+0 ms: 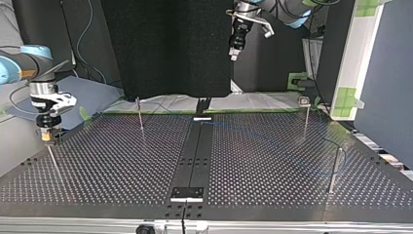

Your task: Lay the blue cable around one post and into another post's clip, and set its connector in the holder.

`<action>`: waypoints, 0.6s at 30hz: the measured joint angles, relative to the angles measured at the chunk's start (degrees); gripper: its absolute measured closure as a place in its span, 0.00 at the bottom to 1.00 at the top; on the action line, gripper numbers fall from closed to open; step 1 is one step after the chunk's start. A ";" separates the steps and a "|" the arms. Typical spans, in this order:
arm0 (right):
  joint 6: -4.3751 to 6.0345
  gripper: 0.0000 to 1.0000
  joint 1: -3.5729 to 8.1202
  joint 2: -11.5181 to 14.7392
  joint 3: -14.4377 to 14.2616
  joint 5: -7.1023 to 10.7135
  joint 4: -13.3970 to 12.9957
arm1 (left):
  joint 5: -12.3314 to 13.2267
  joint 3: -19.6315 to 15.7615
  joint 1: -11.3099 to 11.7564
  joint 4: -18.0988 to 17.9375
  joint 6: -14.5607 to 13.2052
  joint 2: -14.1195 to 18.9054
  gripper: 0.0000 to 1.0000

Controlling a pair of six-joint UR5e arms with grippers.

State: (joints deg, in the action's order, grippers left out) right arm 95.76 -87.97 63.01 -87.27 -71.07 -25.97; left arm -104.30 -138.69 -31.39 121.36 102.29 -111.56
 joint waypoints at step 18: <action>0.28 1.00 0.21 -1.49 1.02 2.91 -0.26 | 0.02 0.01 -0.01 0.97 -0.33 0.00 0.00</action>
State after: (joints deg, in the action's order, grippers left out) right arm 96.04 -87.76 61.52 -86.25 -68.16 -26.23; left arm -104.29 -138.68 -31.40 122.34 101.96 -111.56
